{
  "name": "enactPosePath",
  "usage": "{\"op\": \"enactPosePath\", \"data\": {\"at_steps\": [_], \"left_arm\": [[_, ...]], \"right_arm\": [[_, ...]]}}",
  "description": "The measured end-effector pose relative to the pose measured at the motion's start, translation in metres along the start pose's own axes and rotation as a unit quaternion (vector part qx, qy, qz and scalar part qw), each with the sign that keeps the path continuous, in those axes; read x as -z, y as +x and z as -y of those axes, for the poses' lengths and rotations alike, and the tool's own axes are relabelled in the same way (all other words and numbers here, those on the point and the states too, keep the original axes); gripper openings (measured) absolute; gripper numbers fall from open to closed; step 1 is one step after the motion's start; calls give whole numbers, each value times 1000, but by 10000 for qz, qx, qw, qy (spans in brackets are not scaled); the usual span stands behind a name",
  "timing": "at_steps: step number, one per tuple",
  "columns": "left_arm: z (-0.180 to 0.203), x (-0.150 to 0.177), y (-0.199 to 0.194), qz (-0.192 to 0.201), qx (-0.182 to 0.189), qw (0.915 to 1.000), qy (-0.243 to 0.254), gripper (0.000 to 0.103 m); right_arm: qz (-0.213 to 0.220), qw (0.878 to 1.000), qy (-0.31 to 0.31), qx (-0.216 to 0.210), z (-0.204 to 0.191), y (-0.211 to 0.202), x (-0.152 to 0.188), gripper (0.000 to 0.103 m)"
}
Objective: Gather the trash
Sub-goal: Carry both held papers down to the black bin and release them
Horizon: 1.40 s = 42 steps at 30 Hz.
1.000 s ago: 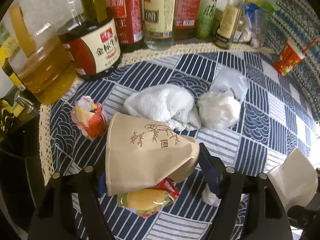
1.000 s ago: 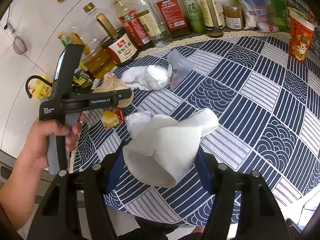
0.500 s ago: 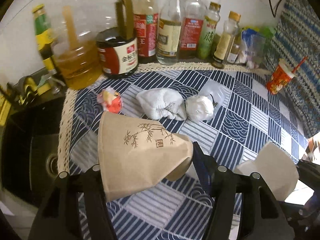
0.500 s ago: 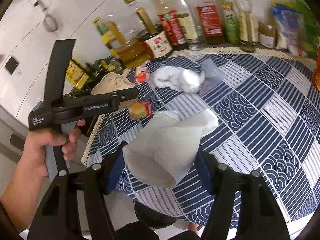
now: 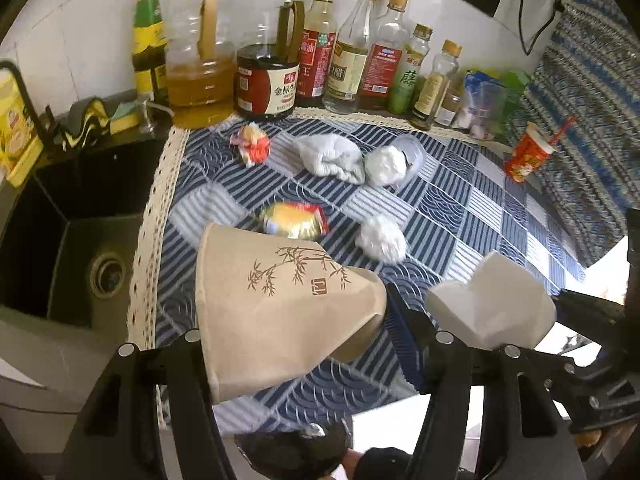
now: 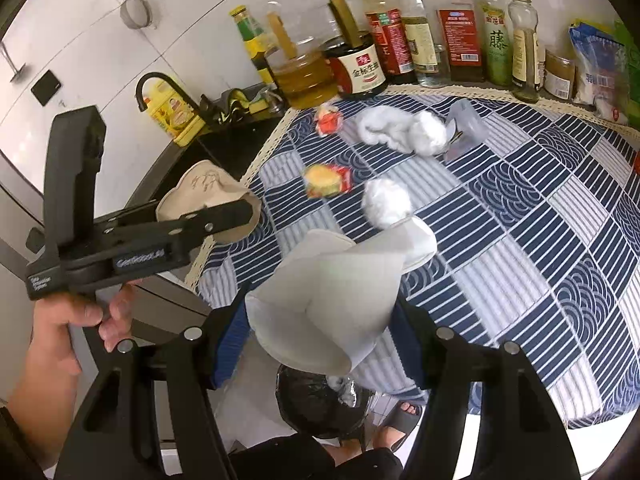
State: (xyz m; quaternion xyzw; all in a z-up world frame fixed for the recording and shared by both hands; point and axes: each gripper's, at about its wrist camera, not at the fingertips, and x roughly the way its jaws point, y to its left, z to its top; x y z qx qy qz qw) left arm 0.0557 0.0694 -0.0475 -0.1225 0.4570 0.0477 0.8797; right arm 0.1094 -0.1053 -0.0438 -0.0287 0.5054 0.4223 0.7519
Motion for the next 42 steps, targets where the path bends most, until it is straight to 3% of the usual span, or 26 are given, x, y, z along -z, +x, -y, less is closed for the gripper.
{"op": "enactPosePath", "data": {"at_steps": [5, 19, 27, 32, 42], "left_arm": [[-12, 31, -21, 87, 23, 9999, 115, 61], [-49, 113, -30, -219, 650, 9976, 13, 61], [-67, 166, 10, -871, 754, 9929, -311, 61], [-81, 203, 50, -1454, 858, 9831, -714, 61], [-101, 261, 121, -2239, 780, 9649, -1131, 61]], "right_arm": [[-9, 9999, -1, 127, -28, -1, 18, 64], [-227, 9992, 160, 284, -76, 19, 76, 64], [-754, 9961, 409, 191, -74, 60, 116, 64], [-1084, 9921, 609, 143, -62, 87, 140, 64], [-1606, 9812, 1065, 80, -31, 138, 169, 64]]}}
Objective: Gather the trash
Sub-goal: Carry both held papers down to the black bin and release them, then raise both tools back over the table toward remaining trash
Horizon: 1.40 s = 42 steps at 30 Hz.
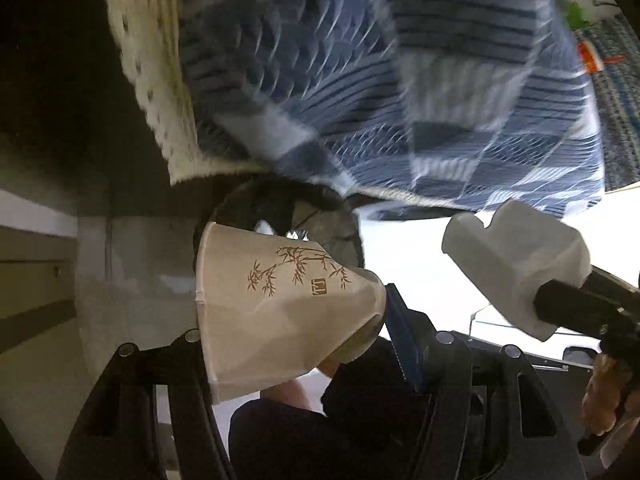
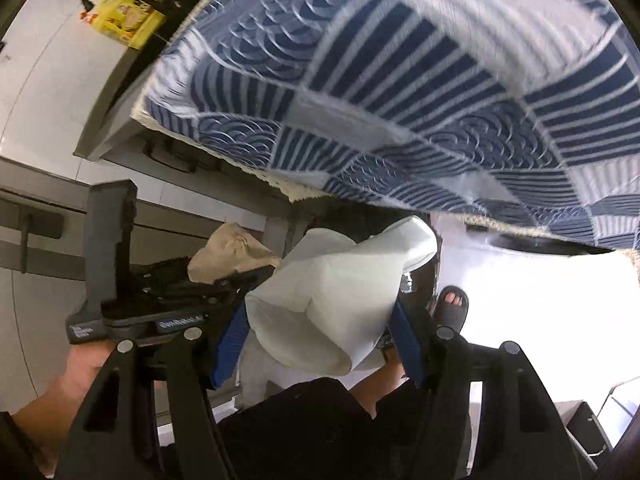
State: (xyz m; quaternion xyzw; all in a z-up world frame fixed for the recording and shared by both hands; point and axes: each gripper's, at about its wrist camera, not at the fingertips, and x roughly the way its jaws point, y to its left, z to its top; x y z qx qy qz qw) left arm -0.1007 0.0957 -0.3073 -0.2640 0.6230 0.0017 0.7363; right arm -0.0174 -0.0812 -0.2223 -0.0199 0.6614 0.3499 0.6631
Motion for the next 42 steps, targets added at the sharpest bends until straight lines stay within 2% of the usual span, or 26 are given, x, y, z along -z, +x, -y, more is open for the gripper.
{"op": "enactPosePath", "data": {"at_steps": [8, 9, 10, 11, 17, 31, 42], "left_arm": [[-15, 7, 48, -402, -30, 9990, -207, 62], [-15, 6, 52, -473, -25, 9986, -231, 72], [-15, 5, 57, -580, -5, 9980, -257, 79], [-16, 4, 60, -592, -27, 9978, -306, 83], [-21, 0, 67, -621, -196, 9969, -448, 83], [-7, -11, 22, -345, -284, 9986, -276, 83], [15, -18, -48, 81, -182, 9998, -60, 83]], "right_arm": [[-201, 9995, 231, -87, 18, 27, -5, 65], [-207, 9994, 257, -99, 18, 26, -3, 65], [-219, 9992, 288, -142, 19, 27, -4, 70], [-221, 9991, 325, -183, 21, 29, -5, 80], [-232, 9979, 538, -264, 26, 28, -8, 82], [-40, 9986, 511, -126, 21, 1, -11, 82], [189, 9988, 460, 40, 8, -34, -8, 82]]}}
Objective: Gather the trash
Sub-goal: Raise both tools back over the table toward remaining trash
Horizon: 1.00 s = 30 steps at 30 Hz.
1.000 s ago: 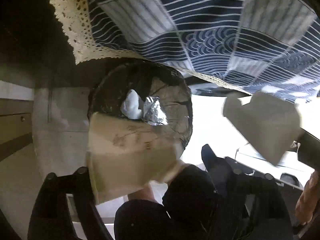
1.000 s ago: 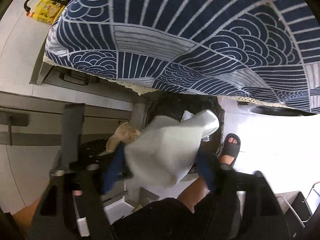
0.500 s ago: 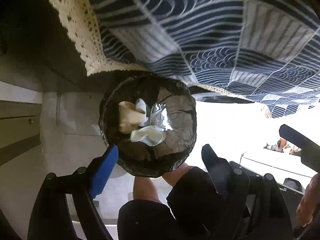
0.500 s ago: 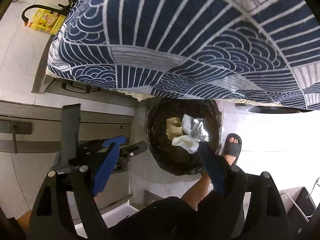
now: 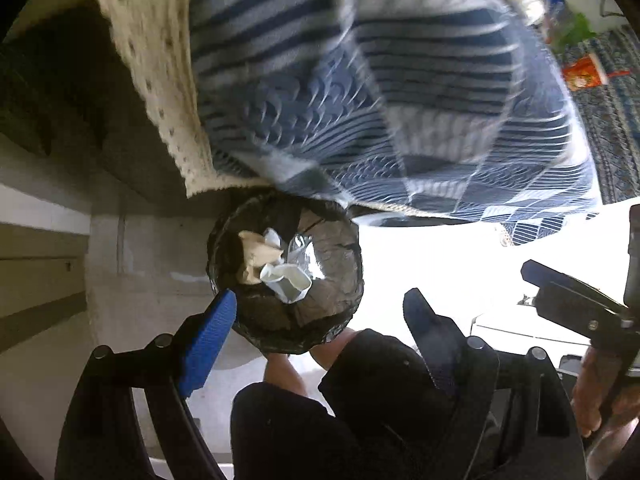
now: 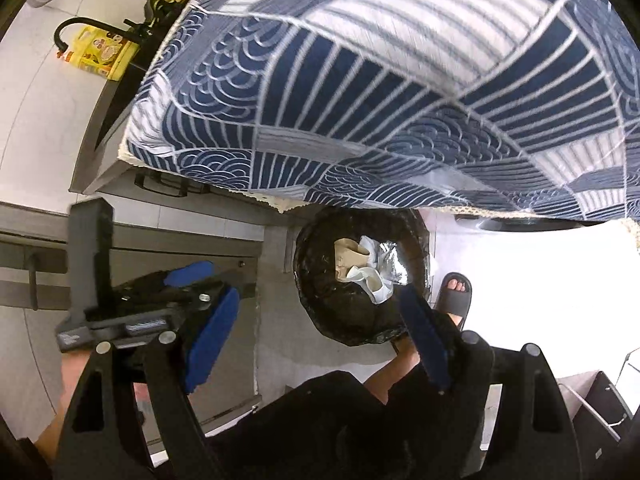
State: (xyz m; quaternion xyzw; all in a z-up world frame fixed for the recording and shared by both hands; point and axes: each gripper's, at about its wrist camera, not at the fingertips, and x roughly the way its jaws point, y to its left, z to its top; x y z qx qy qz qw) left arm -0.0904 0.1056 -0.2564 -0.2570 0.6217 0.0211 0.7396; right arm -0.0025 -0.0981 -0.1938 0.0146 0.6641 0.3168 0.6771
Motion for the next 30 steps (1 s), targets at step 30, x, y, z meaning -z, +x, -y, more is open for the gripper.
{"op": "enactPosePath", "data": {"at_steps": [30], "left_arm": [[90, -108, -147, 1724, 121, 9785, 1122, 83]], "right_arm": [[2180, 9717, -699, 576, -8, -156, -127, 82]]}}
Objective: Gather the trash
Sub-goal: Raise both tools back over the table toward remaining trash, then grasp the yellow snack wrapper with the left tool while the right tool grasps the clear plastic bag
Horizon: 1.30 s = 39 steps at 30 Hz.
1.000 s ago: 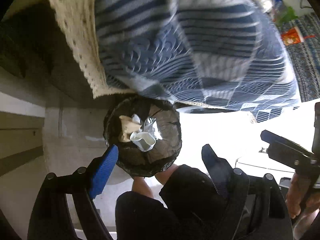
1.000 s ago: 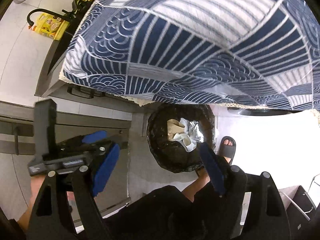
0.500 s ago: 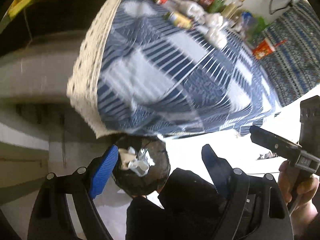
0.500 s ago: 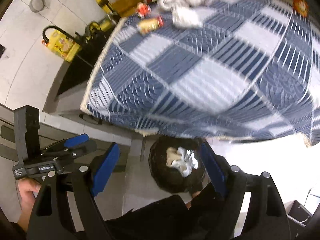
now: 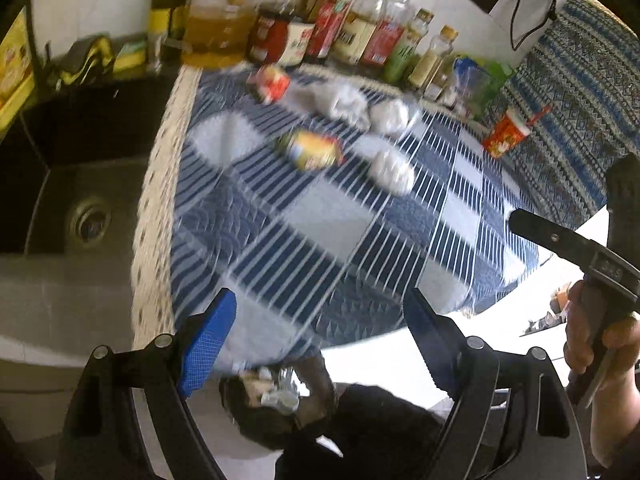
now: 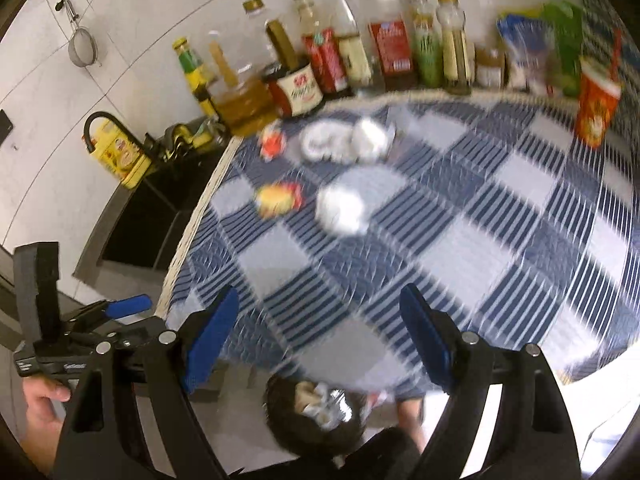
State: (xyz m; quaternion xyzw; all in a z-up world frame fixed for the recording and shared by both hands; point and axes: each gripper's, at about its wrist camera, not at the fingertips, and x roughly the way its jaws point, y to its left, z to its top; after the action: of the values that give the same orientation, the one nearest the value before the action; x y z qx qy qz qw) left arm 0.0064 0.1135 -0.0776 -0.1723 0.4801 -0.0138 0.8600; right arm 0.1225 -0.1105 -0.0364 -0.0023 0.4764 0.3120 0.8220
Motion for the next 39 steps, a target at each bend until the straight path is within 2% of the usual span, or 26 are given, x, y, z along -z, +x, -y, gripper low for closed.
{"op": "enactPosePath", "data": {"at_steps": [4, 9, 13, 17, 27, 33, 34, 35, 39], "left_arm": [[13, -33, 15, 75, -69, 9999, 1, 83], [17, -72, 49, -9, -268, 9995, -175, 83], [14, -93, 74, -120, -503, 9980, -351, 83], [6, -107, 101, -287, -711, 9946, -694, 83], [4, -131, 147, -546, -1153, 9856, -1105, 81], [12, -135, 165, -640, -1417, 9819, -1081, 81], [12, -136, 166, -643, -1434, 9816, -1082, 79], [12, -136, 168, -659, -1449, 9812, -1092, 75], [13, -138, 175, -710, -1550, 9794, -1083, 69]], "right_arm": [[-26, 9998, -172, -102, 14, 17, -35, 82], [-149, 9986, -435, -279, 29, 47, -76, 81], [-278, 9966, -638, -443, 41, 73, -106, 81], [-538, 9930, -814, -668, 53, 104, -126, 76], [-1026, 9827, -1270, -870, 65, 153, -145, 66], [-1173, 9785, -1470, -845, 68, 167, -145, 53], [-1177, 9782, -1505, -816, 68, 168, -145, 48], [-1178, 9780, -1519, -814, 69, 170, -145, 47], [-1177, 9776, -1493, -906, 74, 172, -147, 46]]}}
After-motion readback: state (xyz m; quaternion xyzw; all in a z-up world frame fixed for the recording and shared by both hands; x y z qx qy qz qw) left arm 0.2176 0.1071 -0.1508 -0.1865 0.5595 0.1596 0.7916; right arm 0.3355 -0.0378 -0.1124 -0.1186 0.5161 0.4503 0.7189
